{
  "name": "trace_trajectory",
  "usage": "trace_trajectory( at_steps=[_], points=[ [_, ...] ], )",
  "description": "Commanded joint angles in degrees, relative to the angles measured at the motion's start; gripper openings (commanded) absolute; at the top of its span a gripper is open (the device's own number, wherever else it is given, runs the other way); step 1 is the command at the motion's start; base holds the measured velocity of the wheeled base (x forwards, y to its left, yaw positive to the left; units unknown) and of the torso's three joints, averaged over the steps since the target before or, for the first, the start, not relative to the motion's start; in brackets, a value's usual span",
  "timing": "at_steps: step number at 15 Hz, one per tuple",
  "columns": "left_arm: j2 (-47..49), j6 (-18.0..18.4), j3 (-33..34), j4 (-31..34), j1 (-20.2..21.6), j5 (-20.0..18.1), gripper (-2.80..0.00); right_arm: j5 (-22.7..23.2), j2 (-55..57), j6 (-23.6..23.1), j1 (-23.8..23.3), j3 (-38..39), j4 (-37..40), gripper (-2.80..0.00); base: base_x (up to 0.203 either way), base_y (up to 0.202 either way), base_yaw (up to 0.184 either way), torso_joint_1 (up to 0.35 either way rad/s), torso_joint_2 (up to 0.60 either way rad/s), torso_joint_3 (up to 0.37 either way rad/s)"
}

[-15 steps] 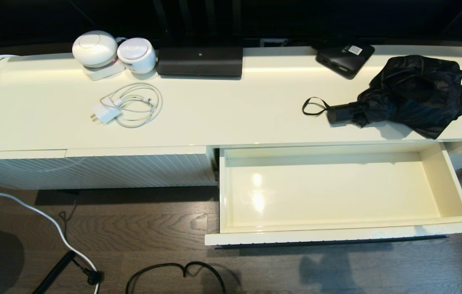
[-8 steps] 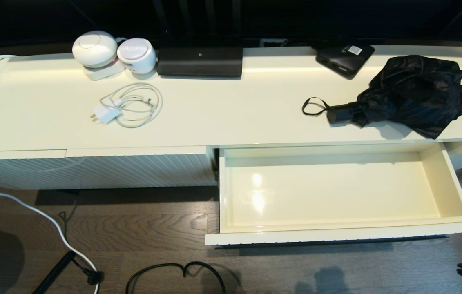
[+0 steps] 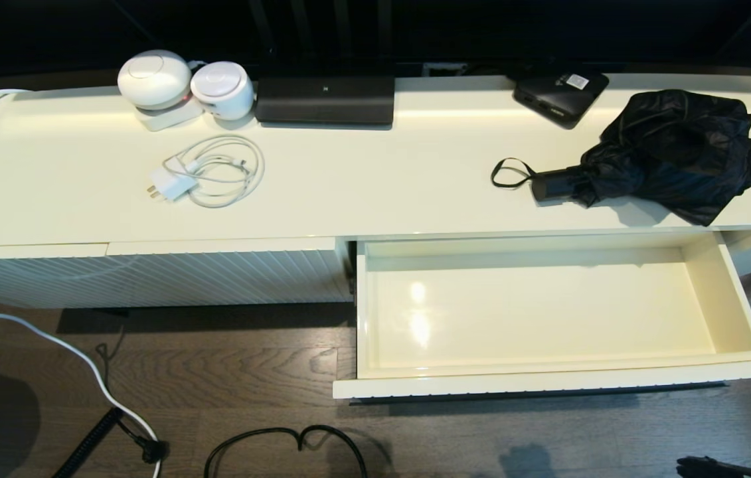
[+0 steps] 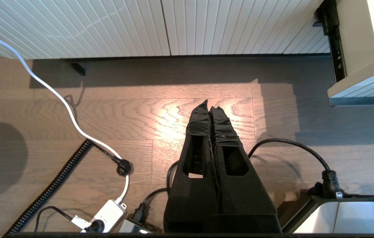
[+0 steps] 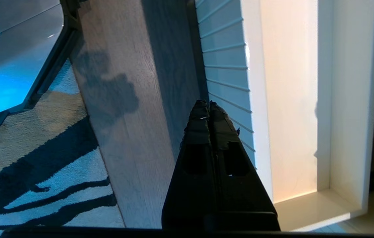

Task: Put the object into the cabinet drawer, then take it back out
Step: Close the drawer

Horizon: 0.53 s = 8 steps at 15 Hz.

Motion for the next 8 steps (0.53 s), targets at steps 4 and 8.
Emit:
trace_trajectory(
  at_steps=[4, 8],
  points=[
    [-0.2, 0.0, 0.0, 0.0, 0.0, 0.0, -2.80, 0.0, 4.4, -0.2, 1.9, 1.6, -2.0, -2.80, 0.000, 0.000, 0.000, 0.000, 0.00, 0.000],
    [-0.2, -0.1, 0.0, 0.0, 0.0, 0.0, -2.80, -0.1, 8.6, -0.3, 1.8, 2.2, -2.1, -2.80, 0.000, 0.000, 0.000, 0.000, 0.00, 0.000]
  ],
)
